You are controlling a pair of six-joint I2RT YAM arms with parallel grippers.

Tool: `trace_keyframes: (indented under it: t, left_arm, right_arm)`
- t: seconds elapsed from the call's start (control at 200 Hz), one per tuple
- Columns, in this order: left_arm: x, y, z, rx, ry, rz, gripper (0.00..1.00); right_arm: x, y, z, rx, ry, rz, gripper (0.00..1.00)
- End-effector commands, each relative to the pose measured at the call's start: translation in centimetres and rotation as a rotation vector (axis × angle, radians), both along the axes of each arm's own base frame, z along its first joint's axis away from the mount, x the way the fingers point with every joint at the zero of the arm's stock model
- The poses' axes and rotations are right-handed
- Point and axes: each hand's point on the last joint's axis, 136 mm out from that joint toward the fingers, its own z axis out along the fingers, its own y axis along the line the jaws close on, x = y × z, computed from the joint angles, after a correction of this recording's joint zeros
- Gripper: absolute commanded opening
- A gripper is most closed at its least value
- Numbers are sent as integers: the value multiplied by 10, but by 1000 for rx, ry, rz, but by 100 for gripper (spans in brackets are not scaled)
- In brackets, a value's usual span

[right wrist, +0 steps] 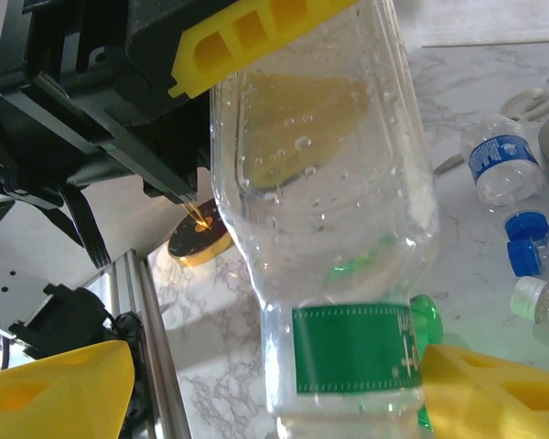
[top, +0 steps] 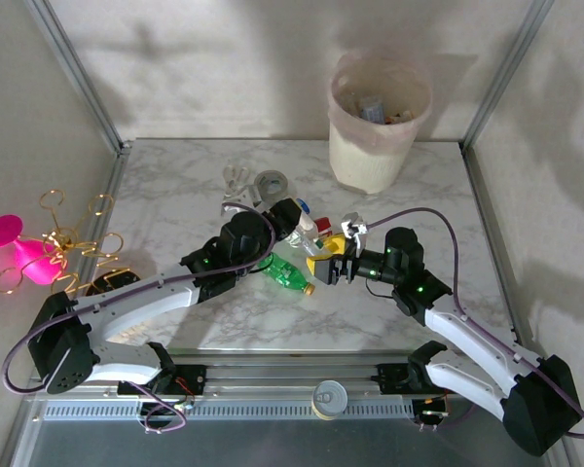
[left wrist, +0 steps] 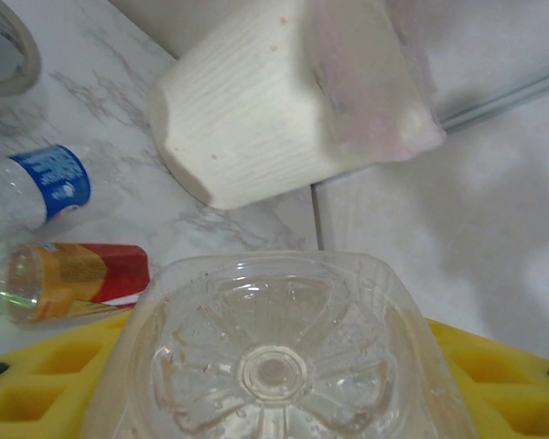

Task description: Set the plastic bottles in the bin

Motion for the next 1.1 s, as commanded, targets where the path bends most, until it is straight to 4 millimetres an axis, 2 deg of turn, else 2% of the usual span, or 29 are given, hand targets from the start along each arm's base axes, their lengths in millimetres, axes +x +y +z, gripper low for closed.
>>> trace_keyframes:
  t: [0.0, 0.085, 0.305, 0.461, 0.546, 0.611, 0.716, 0.766, 0.871, 1.001, 1.097]
  left_arm:
    - [-4, -9, 9, -70, -22, -63, 36]
    - [-5, -8, 9, -78, -24, -64, 36]
    - [-5, -8, 8, -80, -23, -72, 39]
    - [-6, -3, 4, -85, -11, -63, 40]
    - [-6, -1, 10, -111, -31, -63, 43]
    - [-6, 0, 12, -119, -37, -62, 50]
    - [-6, 4, 13, -112, -34, -52, 85]
    - [-4, 8, 14, -105, -35, -38, 99]
    - [0, 23, 13, -77, -34, 1, 100]
    - [10, 55, 21, -49, -59, 73, 100]
    - [15, 81, 22, -15, -71, 135, 100]
  right_arm:
    - [-5, 4, 5, 18, -14, 36, 77]
    - [-4, 5, 3, 10, -14, 40, 73]
    - [-1, 8, 1, 24, -13, 42, 54]
    - [2, 11, -1, 13, -11, 47, 51]
    - [2, 11, -3, 17, -12, 51, 44]
    - [2, 11, -3, 18, -16, 50, 38]
    - [3, 10, -1, 21, -23, 39, 35]
    - [5, 9, 1, 23, -34, 23, 34]
    - [12, 4, 1, 9, -46, -27, 33]
    - [32, -7, 0, -36, -44, -138, 34]
    - [49, -19, 12, -51, -65, -222, 34]
